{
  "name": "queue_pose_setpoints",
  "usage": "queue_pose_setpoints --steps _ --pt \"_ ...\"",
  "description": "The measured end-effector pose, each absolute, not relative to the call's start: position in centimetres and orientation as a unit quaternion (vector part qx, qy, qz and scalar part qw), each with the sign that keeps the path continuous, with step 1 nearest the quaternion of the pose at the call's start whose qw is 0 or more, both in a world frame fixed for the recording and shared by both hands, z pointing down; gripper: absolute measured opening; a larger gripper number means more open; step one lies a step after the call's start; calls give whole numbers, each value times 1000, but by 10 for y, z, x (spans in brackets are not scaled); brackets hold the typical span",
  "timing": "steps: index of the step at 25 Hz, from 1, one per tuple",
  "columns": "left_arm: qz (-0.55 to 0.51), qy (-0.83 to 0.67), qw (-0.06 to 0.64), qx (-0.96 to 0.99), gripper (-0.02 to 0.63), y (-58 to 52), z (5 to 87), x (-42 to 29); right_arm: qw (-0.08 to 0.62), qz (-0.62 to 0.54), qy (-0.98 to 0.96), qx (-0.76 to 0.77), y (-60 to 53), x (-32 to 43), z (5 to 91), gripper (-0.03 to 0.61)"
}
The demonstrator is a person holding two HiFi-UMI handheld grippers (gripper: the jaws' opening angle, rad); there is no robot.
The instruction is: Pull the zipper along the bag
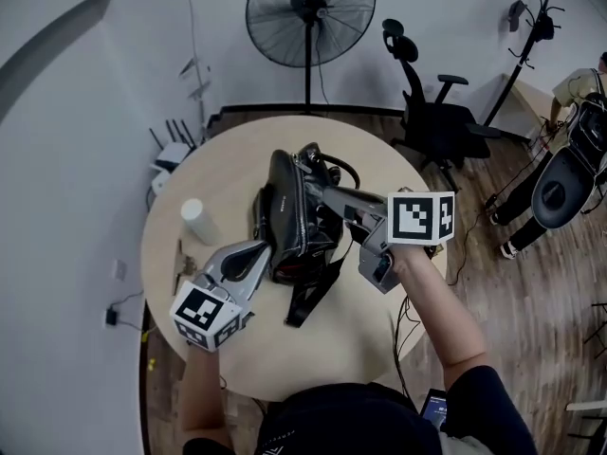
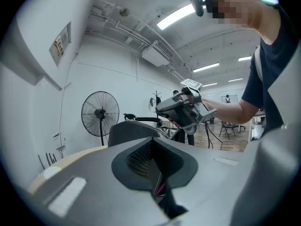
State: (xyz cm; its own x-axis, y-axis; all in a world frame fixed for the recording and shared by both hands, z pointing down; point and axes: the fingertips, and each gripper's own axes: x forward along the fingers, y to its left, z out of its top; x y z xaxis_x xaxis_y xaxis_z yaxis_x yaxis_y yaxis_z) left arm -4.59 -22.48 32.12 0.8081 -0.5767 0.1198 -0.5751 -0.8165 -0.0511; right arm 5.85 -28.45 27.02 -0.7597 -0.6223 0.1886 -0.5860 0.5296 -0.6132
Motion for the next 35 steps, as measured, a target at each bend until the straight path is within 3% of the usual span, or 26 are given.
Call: queue_pose_setpoints --steps 7,15,35 --pt "-44 373 -24 -927 17 -229 306 -39 39 -284 880 -378 -255 76 280 3" --pt "-29 423 -61 -904 18 -228 302 -47 58 -226 875 -424 -231 95 285 2" --pt "-56 463 -112 -877 18 -209 339 -53 47 -237 861 -447 -211 111 317 2"
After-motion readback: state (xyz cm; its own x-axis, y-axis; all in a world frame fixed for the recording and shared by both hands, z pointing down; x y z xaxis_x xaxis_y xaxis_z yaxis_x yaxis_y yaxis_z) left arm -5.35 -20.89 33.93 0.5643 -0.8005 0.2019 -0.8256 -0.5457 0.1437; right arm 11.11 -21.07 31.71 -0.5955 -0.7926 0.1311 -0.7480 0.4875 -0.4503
